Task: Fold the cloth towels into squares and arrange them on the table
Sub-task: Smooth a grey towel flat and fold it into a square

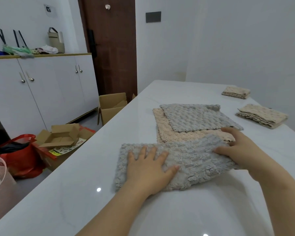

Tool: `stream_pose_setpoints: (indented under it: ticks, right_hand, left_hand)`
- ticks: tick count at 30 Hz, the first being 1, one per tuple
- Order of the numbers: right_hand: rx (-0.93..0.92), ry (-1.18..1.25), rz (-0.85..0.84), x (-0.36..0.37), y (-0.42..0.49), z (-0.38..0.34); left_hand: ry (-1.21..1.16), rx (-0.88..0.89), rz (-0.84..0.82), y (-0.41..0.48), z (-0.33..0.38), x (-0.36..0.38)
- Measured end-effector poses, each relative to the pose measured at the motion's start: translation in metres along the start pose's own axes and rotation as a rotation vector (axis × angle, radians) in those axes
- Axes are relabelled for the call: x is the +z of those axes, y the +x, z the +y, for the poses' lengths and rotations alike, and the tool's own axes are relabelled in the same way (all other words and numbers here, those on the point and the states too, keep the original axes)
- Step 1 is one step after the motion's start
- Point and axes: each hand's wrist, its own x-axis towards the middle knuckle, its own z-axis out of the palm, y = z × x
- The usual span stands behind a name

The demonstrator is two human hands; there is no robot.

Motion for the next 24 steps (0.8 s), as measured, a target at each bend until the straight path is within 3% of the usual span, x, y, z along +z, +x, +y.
stream_pose_setpoints:
  ticks: [6,11,15,17,21,24]
  right_hand:
    - [-0.020,0.092,-0.013,0.006,-0.006,-0.011]
    - [-0.109,0.237,-0.072,0.020,-0.018,-0.034]
    - [-0.152,0.274,-0.123,0.049,-0.031,-0.058]
    - [-0.180,0.242,-0.131,0.068,-0.036,-0.070]
    - [-0.231,0.185,-0.198,0.109,-0.046,-0.088]
    - [-0.197,0.227,-0.304,0.129,-0.051,-0.093]
  left_hand:
    - [-0.054,0.016,0.021,-0.004,-0.004,0.006]
    - [-0.156,0.064,0.351,-0.005,-0.036,-0.010]
    - [-0.163,0.155,0.249,-0.005,-0.070,0.001]
    - [-0.291,0.156,0.288,-0.001,-0.075,0.007]
    - [-0.721,-0.043,0.519,0.004,-0.083,-0.003]
    - [-1.095,-0.153,0.367,-0.004,-0.087,-0.013]
